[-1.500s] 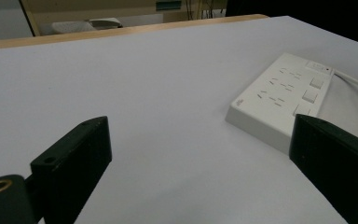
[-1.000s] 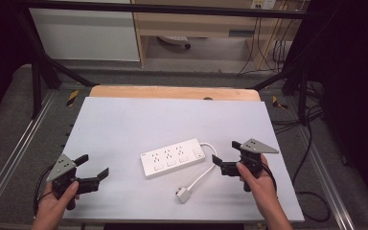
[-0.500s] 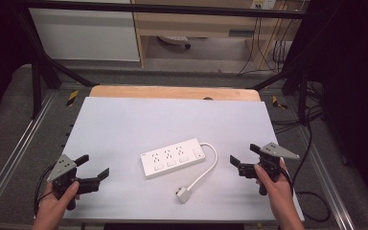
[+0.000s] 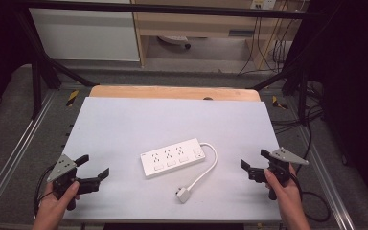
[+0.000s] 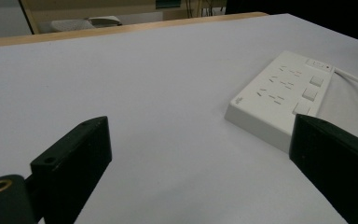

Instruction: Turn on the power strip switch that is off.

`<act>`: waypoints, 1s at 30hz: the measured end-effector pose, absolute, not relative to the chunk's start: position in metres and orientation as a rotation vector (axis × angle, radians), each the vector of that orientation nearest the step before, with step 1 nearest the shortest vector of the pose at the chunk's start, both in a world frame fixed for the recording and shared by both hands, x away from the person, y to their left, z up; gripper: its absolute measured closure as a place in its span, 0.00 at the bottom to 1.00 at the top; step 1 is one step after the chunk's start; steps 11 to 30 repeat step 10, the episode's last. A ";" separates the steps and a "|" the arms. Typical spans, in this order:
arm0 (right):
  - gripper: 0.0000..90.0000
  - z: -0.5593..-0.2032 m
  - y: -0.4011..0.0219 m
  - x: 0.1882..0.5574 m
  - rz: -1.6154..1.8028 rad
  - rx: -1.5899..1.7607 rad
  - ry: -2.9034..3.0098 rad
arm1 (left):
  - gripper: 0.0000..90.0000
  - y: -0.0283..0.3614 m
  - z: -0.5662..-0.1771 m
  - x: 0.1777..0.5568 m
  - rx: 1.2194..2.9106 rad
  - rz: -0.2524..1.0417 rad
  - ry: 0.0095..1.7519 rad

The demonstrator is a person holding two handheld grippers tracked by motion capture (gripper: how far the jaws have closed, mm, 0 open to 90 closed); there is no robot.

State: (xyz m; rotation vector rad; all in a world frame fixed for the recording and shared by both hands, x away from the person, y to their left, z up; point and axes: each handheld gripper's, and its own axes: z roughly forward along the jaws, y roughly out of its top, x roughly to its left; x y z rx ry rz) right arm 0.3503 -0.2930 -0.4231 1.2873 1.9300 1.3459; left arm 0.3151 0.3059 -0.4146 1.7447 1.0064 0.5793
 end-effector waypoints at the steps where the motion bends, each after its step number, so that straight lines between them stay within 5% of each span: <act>1: 0.04 -0.426 -0.294 0.350 1.343 1.289 1.931 | 0.06 0.306 -0.415 0.315 1.744 0.579 1.007; 30: 0.04 -0.448 -0.294 0.349 1.262 1.313 2.001 | 0.06 0.305 -0.415 0.316 1.748 0.574 1.011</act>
